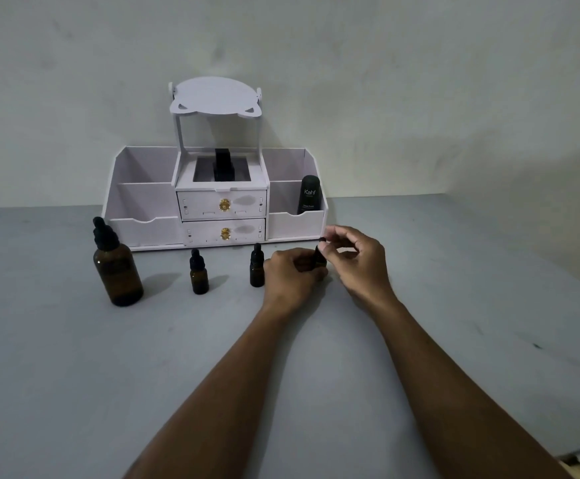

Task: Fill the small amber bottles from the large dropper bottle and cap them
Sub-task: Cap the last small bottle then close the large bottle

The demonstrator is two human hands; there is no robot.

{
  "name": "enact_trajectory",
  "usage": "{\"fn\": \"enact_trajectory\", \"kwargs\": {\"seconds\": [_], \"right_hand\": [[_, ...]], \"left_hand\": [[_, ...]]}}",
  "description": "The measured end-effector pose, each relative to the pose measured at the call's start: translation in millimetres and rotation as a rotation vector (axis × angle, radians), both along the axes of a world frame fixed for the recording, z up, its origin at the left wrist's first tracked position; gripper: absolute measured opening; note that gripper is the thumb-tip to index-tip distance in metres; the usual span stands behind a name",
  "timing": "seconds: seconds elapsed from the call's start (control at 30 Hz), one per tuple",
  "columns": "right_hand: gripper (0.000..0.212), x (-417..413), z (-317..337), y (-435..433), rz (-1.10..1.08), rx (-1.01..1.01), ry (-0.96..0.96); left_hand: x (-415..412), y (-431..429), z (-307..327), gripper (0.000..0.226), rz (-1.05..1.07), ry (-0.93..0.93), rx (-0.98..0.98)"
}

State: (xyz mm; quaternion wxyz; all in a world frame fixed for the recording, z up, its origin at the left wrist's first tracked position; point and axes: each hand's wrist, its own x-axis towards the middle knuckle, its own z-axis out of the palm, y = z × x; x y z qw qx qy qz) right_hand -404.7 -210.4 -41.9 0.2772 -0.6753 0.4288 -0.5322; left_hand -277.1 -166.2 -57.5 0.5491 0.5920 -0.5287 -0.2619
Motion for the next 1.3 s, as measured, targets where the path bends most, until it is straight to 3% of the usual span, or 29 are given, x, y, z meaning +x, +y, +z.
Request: {"fn": "enact_trajectory", "kwargs": {"seconds": [0.43, 0.53, 0.7, 0.83, 0.97, 1.1, 1.3], "right_hand": [[0.026, 10.9, -4.1, 3.2, -0.061, -0.062, 0.010], [0.039, 10.6, -4.1, 4.1, -0.063, -0.102, -0.027], [0.021, 8.9, -6.8, 1.3, -0.101, -0.086, -0.004], [0.029, 10.0, -7.3, 2.3, -0.061, -0.091, -0.036], [0.021, 11.9, -8.6, 0.2, -0.108, -0.082, -0.006], [0.031, 11.1, -9.5, 2.1, -0.046, -0.059, -0.048], [0.025, 14.9, -9.5, 3.0, -0.094, -0.093, -0.036]], "left_hand": [[0.5, -3.3, -3.9, 0.023, 0.011, -0.034, -0.011], [1.0, -4.3, -5.3, 0.021, 0.004, -0.053, -0.019], [2.6, -7.1, -5.1, 0.026, 0.005, -0.065, -0.006], [1.5, -6.3, -6.6, 0.025, 0.017, -0.071, -0.008], [1.0, -3.6, -3.5, 0.024, 0.005, -0.059, -0.014], [0.0, -2.9, -5.5, 0.023, 0.009, -0.049, -0.007], [-0.3, -0.8, -3.1, 0.020, 0.005, -0.050, -0.025]]}}
